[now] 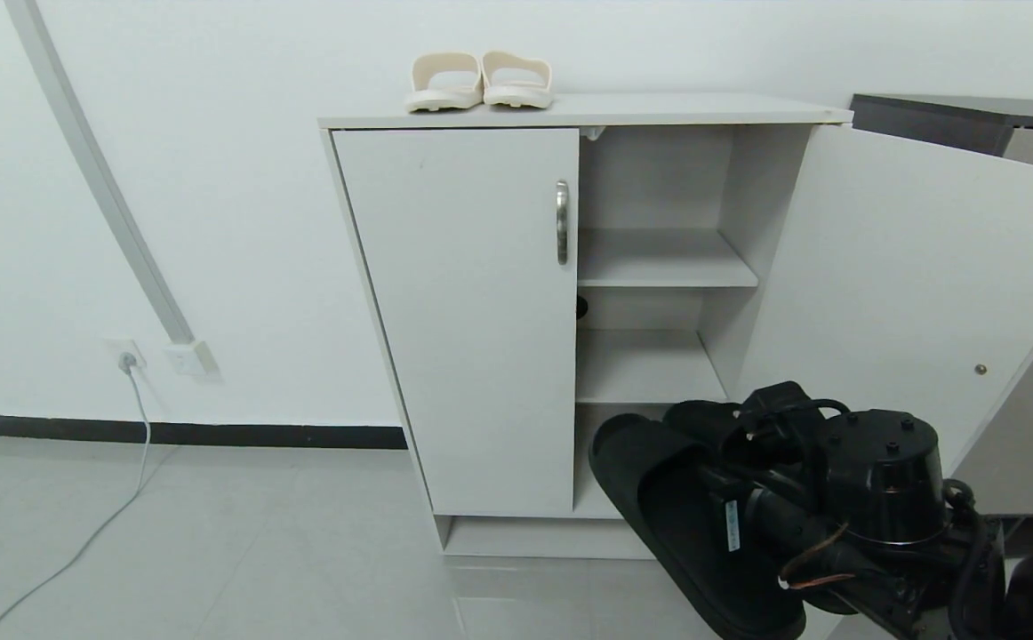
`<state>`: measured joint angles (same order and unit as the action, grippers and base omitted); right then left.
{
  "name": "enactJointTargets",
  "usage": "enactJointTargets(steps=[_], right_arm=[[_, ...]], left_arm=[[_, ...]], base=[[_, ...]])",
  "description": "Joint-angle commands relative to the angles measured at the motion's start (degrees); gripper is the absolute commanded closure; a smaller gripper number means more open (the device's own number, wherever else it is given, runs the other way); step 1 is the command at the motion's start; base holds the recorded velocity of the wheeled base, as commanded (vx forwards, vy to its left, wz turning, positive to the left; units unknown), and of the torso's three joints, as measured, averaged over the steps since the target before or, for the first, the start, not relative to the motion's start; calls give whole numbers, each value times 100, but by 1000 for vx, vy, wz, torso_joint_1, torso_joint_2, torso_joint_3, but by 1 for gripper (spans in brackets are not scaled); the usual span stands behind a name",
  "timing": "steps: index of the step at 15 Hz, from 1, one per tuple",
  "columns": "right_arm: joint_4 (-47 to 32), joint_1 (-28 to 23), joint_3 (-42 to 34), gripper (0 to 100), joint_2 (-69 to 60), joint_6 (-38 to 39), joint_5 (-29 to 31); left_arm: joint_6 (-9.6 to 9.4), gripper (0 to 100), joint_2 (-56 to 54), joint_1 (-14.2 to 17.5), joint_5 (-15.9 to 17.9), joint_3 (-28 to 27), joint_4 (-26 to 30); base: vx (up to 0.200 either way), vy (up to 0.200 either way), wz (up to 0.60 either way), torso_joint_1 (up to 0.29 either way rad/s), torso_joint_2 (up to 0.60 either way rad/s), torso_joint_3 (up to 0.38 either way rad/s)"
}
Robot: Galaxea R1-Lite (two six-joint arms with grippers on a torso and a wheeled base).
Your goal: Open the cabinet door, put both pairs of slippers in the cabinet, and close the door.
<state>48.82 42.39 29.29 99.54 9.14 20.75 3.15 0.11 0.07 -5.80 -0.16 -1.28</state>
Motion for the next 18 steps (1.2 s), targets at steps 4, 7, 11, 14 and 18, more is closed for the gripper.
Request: enactJointTargets(steps=[4, 7, 11, 14, 18], right_arm=[[127, 209, -99, 100, -4, -9, 26], [224, 244, -161, 100, 4, -35, 70], [224, 323, 138, 100, 268, 0, 237], [215, 323, 929, 100, 910, 369, 957], [207, 323, 1667, 100, 1490, 369, 1836]], left_arm=[[-112, 100, 15, 1, -61, -11, 31], [-473, 100, 7, -7, 774, -2, 181], [-279, 100, -2, -7, 598, 16, 154], [-288, 100, -2, -7, 607, 16, 154], [-288, 100, -2, -7, 615, 16, 154]], base=[[0, 0, 0, 0, 0, 0], [0, 0, 0, 0, 0, 0], [0, 0, 0, 0, 0, 0], [0, 0, 0, 0, 0, 0], [0, 0, 0, 0, 0, 0]])
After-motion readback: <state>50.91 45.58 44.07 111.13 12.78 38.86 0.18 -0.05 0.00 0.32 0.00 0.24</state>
